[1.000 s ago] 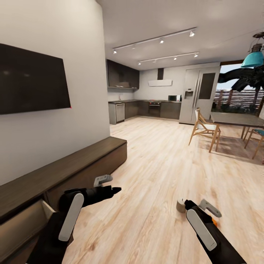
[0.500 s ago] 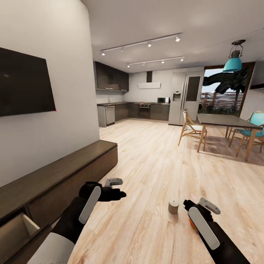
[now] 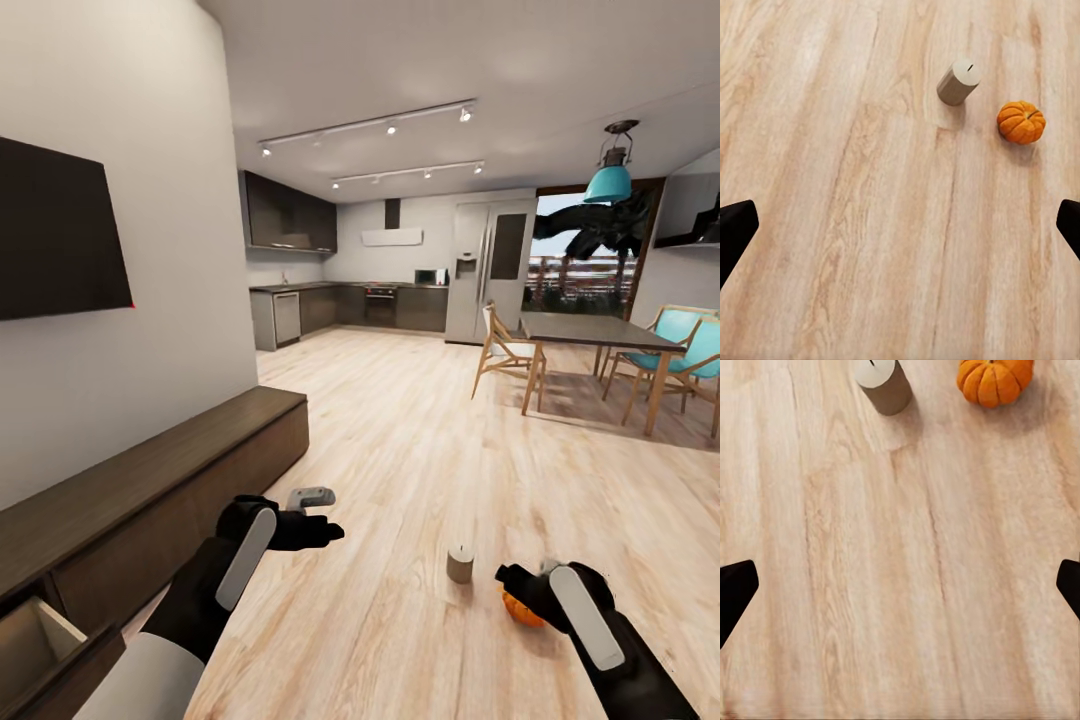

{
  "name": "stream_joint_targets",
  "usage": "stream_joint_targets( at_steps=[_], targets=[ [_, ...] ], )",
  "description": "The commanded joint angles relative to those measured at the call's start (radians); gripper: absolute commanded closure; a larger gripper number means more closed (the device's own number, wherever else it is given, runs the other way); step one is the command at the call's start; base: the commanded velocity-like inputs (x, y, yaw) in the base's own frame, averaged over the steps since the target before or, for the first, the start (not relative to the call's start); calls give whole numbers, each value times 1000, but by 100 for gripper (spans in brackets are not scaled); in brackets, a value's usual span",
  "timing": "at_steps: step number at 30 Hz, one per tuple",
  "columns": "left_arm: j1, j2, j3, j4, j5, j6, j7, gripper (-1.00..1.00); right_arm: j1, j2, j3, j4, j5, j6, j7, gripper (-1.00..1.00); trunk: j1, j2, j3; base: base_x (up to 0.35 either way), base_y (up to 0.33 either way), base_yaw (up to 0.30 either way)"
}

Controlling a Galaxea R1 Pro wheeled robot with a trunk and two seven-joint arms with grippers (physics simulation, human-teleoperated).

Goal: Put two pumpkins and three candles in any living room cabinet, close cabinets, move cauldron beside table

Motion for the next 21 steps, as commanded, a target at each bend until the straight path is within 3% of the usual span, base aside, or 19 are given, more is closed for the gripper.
stream_joint_targets(
  at_steps=[1, 2, 4, 7, 10, 12, 17, 21],
  targets=[
    [-1, 0, -1, 0, 10, 3, 11, -100, 0, 2, 16, 0, -9, 5, -7, -100, 0, -1, -1, 0, 0, -9],
    [-1, -1, -1, 0, 9, 3, 12, -100, 2, 2, 78, -3, -9, 9, -1, -100, 0, -1, -1, 0, 0, -5],
    [-1, -1, -1, 1, 8, 3, 13, -100, 3, -1, 124, -5, -11, 11, 1, -100, 0, -1, -1, 0, 0, -3],
    [-2, -1, -1, 2, 7, 3, 15, -100, 5, -5, 154, -7, -11, 12, 5, -100, 0, -1, 0, 0, 0, -35],
    [-2, -1, -1, 2, 6, 3, 17, -100, 6, -22, 168, -8, -7, 14, 17, -100, 0, -1, 2, 0, 0, -133],
    [-2, -2, -1, 3, 6, 3, 18, -100, 7, -52, 175, -8, -6, 14, 46, -100, 0, -1, 4, 0, 0, -181],
    [-2, -4, -1, 3, 5, 3, 22, -100, 8, -126, 178, -6, -5, 14, 196, -100, 0, -1, 9, 18, -17, -204],
    [-4, -4, -1, 9, 5, 3, 24, -100, 12, -148, 177, 0, -4, 14, 232, -100, 0, -1, 14, 86, -77, -214]
  ],
)
